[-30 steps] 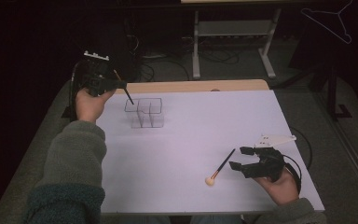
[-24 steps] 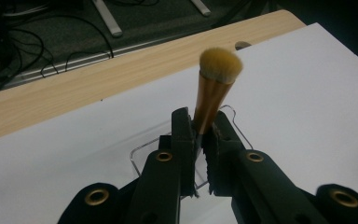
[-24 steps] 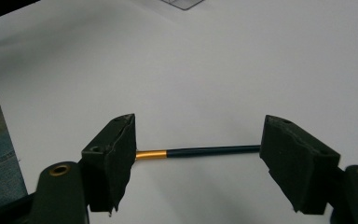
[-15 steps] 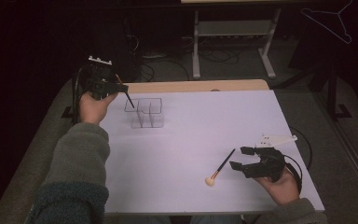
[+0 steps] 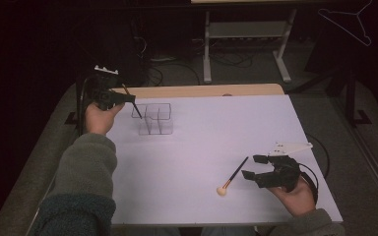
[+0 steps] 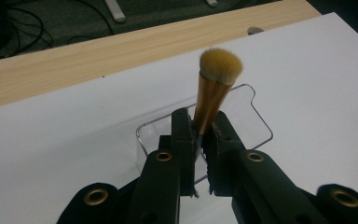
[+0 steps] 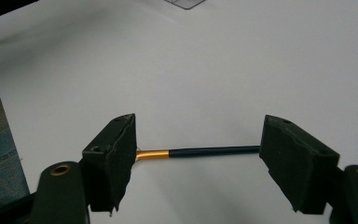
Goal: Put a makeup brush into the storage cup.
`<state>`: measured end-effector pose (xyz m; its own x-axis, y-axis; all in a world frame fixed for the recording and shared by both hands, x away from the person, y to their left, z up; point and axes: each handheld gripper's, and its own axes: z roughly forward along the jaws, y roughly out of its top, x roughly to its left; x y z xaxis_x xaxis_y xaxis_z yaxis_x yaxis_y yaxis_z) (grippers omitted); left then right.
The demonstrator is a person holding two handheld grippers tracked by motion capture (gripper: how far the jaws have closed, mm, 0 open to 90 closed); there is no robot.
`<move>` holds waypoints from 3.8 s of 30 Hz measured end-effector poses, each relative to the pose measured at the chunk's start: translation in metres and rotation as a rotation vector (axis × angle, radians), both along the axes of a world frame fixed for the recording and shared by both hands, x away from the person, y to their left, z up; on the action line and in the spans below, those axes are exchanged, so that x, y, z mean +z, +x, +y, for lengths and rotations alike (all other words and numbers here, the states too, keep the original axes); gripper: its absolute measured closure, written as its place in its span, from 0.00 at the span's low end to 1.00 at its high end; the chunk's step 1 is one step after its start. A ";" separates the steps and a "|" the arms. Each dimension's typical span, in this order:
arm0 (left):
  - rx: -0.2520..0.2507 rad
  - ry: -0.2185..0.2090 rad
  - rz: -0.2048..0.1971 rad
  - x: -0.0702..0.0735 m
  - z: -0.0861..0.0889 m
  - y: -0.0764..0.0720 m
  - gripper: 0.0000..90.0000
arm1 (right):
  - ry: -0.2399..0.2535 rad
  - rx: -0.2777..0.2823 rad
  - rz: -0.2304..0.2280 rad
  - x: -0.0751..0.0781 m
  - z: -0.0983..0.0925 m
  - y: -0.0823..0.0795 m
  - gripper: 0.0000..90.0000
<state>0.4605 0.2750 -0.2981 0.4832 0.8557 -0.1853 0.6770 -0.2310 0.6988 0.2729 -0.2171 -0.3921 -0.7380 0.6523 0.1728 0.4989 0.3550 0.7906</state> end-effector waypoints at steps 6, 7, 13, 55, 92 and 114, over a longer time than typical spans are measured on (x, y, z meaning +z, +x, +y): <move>0.001 0.003 0.008 -0.008 -0.001 0.000 0.92 | 0.001 0.000 0.001 0.000 0.000 0.000 0.29; 0.000 0.005 0.012 -0.010 -0.001 -0.001 0.92 | 0.000 0.001 0.000 0.000 0.000 0.000 0.29; 0.003 0.004 0.023 -0.017 -0.002 -0.001 0.91 | -0.001 0.001 0.008 0.000 0.001 0.000 0.29; 0.029 0.144 0.026 -0.026 -0.007 -0.007 0.63 | -0.004 0.013 0.005 -0.001 0.004 0.000 0.29; -0.062 0.121 -0.027 -0.031 0.003 -0.059 0.55 | -0.017 -0.005 0.002 -0.001 0.002 0.003 0.29; -0.139 0.079 -0.056 -0.040 -0.014 -0.089 0.53 | -0.012 -0.013 0.005 -0.002 -0.003 0.006 0.29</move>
<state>0.3714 0.2612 -0.3376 0.6058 0.7906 -0.0895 0.5952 -0.3757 0.7104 0.2788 -0.2202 -0.3939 -0.7283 0.6641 0.1689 0.5079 0.3577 0.7836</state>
